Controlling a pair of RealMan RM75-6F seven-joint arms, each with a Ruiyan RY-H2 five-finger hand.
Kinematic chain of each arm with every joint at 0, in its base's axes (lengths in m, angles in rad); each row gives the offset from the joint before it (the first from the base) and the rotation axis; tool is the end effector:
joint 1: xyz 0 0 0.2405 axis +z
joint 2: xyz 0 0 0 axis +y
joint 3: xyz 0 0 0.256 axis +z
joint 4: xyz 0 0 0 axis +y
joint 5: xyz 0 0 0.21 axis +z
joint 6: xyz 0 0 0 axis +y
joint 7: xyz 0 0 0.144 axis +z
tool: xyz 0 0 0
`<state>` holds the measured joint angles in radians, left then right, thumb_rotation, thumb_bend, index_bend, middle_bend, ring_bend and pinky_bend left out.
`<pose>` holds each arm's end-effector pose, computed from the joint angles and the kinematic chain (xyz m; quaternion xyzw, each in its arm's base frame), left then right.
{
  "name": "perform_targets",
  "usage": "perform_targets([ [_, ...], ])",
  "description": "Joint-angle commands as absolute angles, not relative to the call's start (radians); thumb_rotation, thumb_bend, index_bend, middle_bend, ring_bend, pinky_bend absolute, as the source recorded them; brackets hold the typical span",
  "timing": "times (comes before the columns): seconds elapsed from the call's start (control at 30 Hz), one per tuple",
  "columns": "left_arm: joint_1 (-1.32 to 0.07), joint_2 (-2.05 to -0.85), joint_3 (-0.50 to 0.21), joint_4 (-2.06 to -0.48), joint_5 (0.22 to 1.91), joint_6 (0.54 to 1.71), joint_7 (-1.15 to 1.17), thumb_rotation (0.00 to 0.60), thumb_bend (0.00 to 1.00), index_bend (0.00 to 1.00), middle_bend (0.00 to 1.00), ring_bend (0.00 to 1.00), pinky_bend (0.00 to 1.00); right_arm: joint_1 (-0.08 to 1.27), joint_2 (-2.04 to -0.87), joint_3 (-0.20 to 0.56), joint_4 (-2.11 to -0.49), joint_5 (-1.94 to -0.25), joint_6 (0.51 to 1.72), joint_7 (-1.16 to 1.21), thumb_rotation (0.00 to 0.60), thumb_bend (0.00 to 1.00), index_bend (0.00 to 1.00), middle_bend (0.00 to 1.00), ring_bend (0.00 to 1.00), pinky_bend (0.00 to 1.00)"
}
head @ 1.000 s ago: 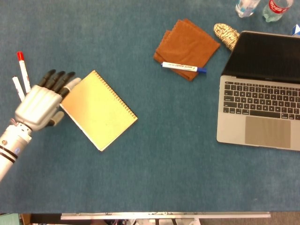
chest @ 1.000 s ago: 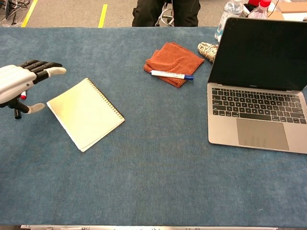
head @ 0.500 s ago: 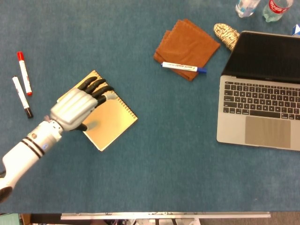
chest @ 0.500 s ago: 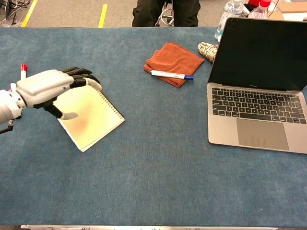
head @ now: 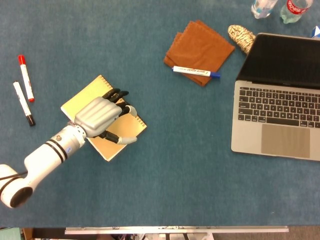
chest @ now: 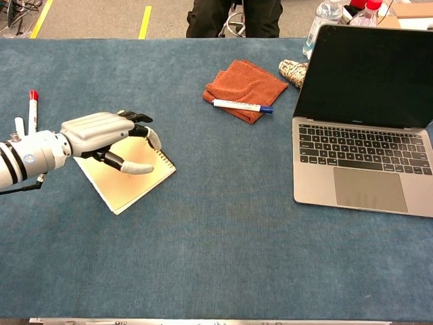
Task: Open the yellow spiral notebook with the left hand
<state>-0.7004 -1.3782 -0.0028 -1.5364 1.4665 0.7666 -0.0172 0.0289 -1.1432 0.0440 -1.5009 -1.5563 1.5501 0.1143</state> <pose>-0.1892 0.2906 -0.0136 -0.8262 -0.3991 -0.2926 0.2694 -0.3291 -0.1627 0.1664 0.5822 -0.3830 0.4087 0.5894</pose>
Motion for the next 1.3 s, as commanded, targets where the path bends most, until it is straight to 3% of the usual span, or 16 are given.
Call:
perform_targets([
  [0.03,-0.706,-1.396,-0.007,-1.532,1.448,0.764,0.002,0.073,0.14,0.27,0.27,0.00,0.00,0.027,-1.143,0.044,-1.499,-1.555,1.551,0.116,0.600,0.19,0.14,0.18,0.10,0.18],
  [0.7,-0.735,-1.464,0.004,-1.519,1.395,0.738,0.077,0.069,0.14,0.25,0.24,0.00,0.00,0.013,-1.147,0.043,-1.478,-1.548,1.563,0.140,0.600,0.19,0.14,0.18,0.10,0.18],
  [1.3,-0.734,-1.394,0.077,-1.616,1.419,0.725,0.144,0.067,0.14,0.25,0.24,0.00,0.00,0.009,-1.150,0.042,-1.474,-1.554,1.567,0.146,0.600,0.19,0.14,0.18,0.10,0.18],
])
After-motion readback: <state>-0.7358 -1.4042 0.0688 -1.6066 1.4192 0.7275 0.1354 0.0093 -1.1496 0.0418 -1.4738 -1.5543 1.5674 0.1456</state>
